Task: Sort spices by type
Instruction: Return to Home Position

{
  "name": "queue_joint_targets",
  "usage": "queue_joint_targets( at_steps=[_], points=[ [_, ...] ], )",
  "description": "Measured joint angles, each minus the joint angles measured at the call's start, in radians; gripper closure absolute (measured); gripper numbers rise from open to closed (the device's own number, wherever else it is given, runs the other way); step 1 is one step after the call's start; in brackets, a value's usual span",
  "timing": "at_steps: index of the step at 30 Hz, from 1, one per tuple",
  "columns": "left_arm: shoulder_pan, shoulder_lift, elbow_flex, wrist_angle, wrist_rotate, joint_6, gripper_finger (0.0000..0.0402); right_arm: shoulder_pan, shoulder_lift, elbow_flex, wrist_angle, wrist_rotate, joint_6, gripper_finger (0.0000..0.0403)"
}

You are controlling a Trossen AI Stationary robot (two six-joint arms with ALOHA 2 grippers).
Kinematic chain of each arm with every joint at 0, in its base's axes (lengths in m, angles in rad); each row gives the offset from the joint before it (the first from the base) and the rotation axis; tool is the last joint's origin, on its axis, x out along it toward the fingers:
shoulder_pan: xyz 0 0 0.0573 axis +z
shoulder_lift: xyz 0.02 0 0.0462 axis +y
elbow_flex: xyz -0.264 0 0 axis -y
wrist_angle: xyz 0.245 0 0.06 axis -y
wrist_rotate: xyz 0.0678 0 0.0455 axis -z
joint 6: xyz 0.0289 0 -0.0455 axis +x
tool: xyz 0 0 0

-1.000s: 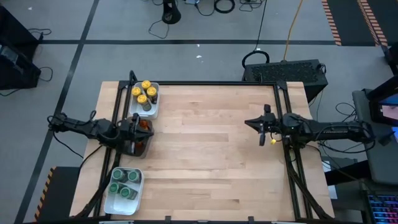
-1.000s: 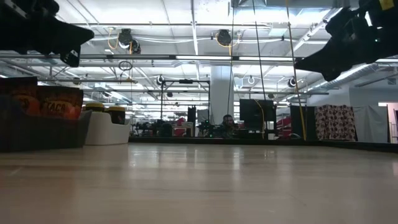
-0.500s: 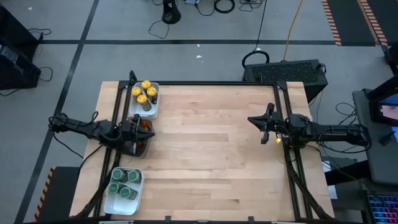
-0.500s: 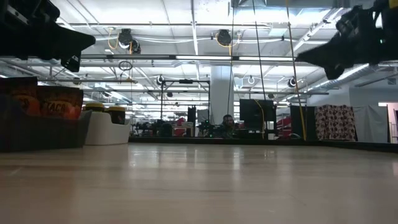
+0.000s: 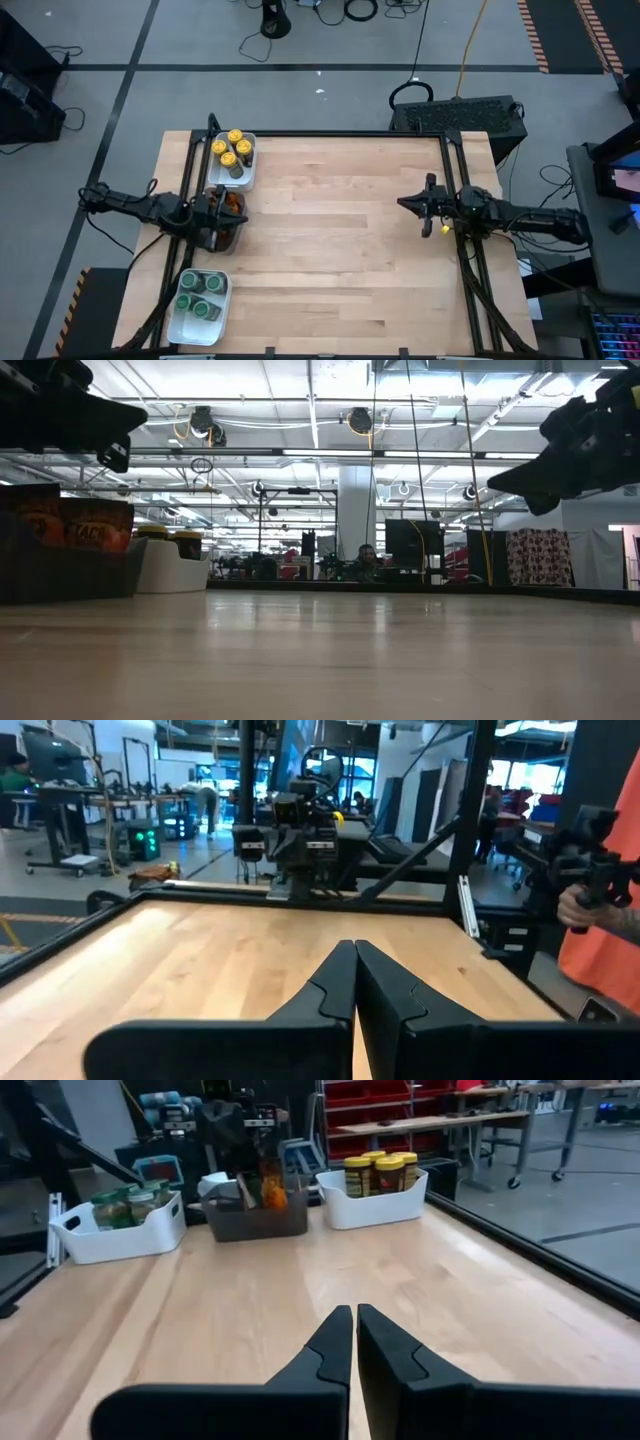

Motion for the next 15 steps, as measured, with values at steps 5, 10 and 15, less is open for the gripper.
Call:
queue_joint_targets(
  at_steps=[5,10,15],
  points=[
    [0.0,-0.006,0.0,0.001,0.008,-0.043,0.0391,-0.018,-0.004,-0.006,0.003,-0.061,0.009,0.0403],
    [0.0,-0.006,0.0,0.006,0.008,-0.06,0.0391,-0.018,0.003,-0.008,0.012,-0.086,0.007,0.0403],
    [0.0,-0.005,0.0,0.001,-0.121,-0.083,0.0391,-0.018,0.004,-0.008,0.009,-0.06,0.007,0.0403]
  ],
)
